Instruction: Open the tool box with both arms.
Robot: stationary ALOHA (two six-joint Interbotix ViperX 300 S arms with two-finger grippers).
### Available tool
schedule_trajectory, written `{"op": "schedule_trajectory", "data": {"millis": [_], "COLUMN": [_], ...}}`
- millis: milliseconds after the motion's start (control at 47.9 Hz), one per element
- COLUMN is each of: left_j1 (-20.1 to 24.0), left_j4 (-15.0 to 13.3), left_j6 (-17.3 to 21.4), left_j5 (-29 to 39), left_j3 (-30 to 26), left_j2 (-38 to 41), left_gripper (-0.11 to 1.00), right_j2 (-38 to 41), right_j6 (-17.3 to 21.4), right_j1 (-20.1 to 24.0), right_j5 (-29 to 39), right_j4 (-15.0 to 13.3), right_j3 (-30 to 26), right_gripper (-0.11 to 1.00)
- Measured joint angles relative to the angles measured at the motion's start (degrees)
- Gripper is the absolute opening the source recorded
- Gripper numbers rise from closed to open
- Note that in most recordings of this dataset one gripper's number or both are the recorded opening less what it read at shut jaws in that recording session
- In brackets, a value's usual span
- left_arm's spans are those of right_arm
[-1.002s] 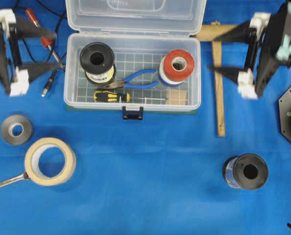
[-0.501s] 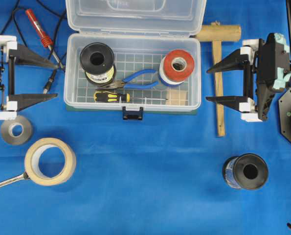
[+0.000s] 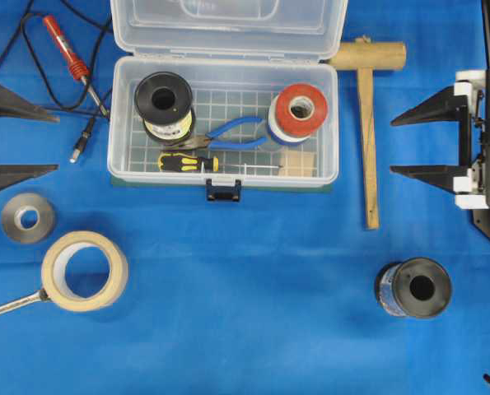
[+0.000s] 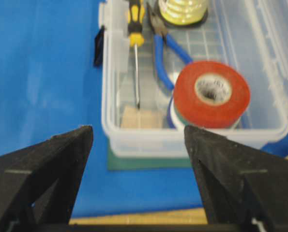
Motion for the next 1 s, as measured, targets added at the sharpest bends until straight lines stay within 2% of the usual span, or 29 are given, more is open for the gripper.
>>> {"op": "schedule_trajectory", "data": {"millis": [209,397,1002], "left_j1": [-1.32,-1.41,-1.41], "left_j4": [-0.09,-0.09,0.00], "left_j6": [-0.62,-2.37,-2.46], "left_j5": [0.44,-0.18,-0.26], "left_j3": [2.29,2.81,2.90], "left_j2": [-2.20,-2.02,-2.02], "left_gripper": [0.75,0.75,0.75], "right_j2": [-1.05,-0.79,-0.44], "right_j6": [0.09,0.09,0.09], "right_j1": [0.00,0.00,0.00], "right_j5": [-0.44,-0.62,-0.62], "right_j4": [0.62,0.88,0.88], "right_j3": [2.81,2.99,3.08], "right_gripper": [0.78,0.78,0.78]}}
